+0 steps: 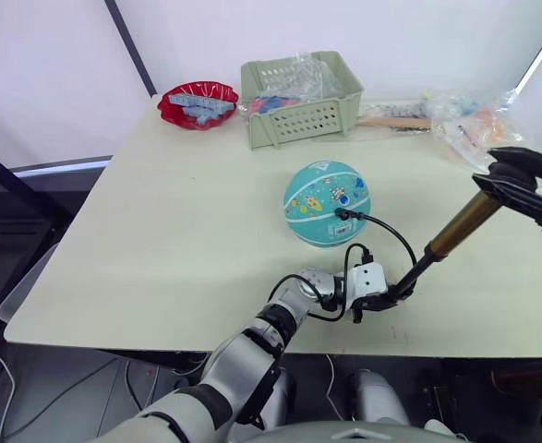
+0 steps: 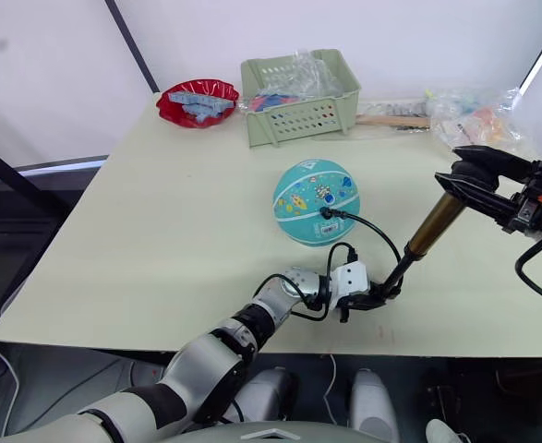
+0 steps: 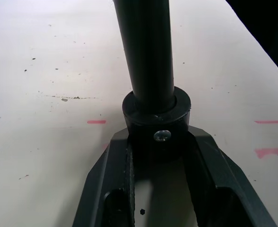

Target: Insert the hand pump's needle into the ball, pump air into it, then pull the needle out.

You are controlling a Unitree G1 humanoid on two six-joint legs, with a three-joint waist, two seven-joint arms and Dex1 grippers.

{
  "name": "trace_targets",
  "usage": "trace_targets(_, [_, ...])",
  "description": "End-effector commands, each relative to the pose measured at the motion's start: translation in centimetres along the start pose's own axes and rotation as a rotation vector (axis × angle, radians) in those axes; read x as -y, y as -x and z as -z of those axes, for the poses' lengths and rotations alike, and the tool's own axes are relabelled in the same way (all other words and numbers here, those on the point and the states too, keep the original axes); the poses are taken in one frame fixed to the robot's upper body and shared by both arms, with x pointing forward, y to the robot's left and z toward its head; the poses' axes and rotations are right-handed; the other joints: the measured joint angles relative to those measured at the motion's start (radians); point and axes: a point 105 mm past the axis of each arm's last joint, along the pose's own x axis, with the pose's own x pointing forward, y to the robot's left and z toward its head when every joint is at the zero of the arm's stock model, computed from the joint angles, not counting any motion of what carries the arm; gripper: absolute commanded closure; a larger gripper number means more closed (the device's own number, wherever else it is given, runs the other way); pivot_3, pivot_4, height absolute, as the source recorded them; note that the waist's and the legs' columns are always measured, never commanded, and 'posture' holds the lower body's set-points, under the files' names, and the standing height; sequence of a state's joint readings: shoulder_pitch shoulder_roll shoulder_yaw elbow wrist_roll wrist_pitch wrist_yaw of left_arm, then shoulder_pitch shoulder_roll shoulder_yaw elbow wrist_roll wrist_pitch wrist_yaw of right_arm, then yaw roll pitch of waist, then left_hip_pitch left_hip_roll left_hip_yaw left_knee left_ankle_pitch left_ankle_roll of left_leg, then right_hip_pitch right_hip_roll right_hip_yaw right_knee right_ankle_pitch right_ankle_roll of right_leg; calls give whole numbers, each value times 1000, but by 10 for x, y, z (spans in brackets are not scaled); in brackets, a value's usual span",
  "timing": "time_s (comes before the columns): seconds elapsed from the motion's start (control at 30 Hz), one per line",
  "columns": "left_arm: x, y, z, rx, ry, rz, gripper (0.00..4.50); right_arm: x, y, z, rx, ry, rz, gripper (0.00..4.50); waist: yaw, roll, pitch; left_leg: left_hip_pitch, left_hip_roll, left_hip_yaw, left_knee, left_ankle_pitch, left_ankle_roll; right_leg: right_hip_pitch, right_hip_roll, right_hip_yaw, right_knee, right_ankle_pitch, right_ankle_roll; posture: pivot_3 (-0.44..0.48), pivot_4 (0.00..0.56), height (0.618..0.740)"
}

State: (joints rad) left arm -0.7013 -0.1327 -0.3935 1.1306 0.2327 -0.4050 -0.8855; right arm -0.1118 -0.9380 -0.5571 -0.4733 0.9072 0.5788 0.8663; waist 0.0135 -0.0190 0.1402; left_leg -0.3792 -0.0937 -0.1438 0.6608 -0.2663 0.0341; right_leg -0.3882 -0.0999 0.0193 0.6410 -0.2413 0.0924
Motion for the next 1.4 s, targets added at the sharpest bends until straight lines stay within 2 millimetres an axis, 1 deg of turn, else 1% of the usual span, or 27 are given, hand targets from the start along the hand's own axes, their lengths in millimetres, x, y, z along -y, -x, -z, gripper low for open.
trace_targets(0.03, [25, -3, 29, -102, 61, 85, 3546, -11, -9, 37, -103, -32, -27, 2872, 0, -3, -3, 1, 0, 0, 0, 0, 0, 1, 0, 0, 0, -1, 1, 0, 150, 740])
trace_targets(0.17, [25, -2, 30, -104, 65, 82, 3546, -22, -15, 64, -158, -46, -48, 2872, 0, -4, -4, 2, 2, -1, 0, 0, 0, 2, 2, -1, 0, -1, 2, 0, 150, 740])
trace_targets(0.33, [25, -1, 32, -108, 64, 80, 3546, -33, -15, 95, -223, -70, -46, 2872, 1, -5, -5, 2, 1, -1, 0, 0, 0, 2, 2, 0, 0, -1, 1, 0, 150, 740])
trace_targets(0.53, [26, -1, 32, -109, 62, 83, 3546, -47, -22, 116, -250, -80, -63, 2872, 1, -5, -6, 2, 1, -2, 0, 0, 0, 2, 2, -1, 0, -1, 1, 0, 150, 740])
trace_targets(0.6, [26, -1, 32, -110, 62, 83, 3546, -48, -24, 122, -258, -79, -60, 2872, 1, -5, -6, 2, 1, -2, 0, 0, 0, 2, 2, -1, 0, -1, 2, 0, 150, 740])
trace_targets(0.77, [24, 0, 32, -113, 61, 83, 3546, -47, -27, 122, -252, -69, -58, 2872, 1, -5, -5, 2, 1, -2, 0, 0, 0, 2, 2, -1, -1, -1, 2, 0, 150, 740])
trace_targets(0.9, [23, 1, 32, -115, 61, 80, 3546, -37, -27, 108, -210, -51, -32, 2872, 1, -5, -5, 2, 1, -2, 0, 0, 0, 2, 2, -1, -1, -1, 2, 0, 150, 740])
trace_targets(1.03, [22, 3, 34, -120, 62, 78, 3546, -20, -23, 72, -113, -19, 7, 2872, 2, -3, -3, 1, 1, -2, 0, 0, 0, 2, 2, -1, -1, -1, 1, 0, 150, 740])
trace_targets(1.17, [22, 3, 34, -121, 62, 77, 3546, -11, -19, 51, -72, -3, 25, 2872, 2, 1, -1, -1, 1, -2, 0, 0, 0, -1, 2, -1, -1, 1, -2, 0, 150, 740])
trace_targets(1.27, [24, 4, 36, -123, 61, 82, 3546, 0, -12, 28, -38, 27, 41, 2872, 2, 2, 1, -1, 1, -2, 0, 0, 0, -1, 1, -1, -1, 1, -2, 0, 150, 740])
trace_targets(1.33, [25, 4, 36, -125, 59, 88, 3546, 10, -6, 6, -9, 56, 62, 2872, 2, 3, 3, -2, 1, -1, 0, 0, 0, -1, 1, -1, -1, 1, -2, 0, 150, 740])
trace_targets(1.4, [26, 4, 37, -125, 58, 91, 3546, 17, -2, -12, 17, 74, 78, 2872, 3, 5, 6, -2, 1, -1, 0, 0, 0, -1, 1, -1, -1, 1, -2, 0, 150, 740])
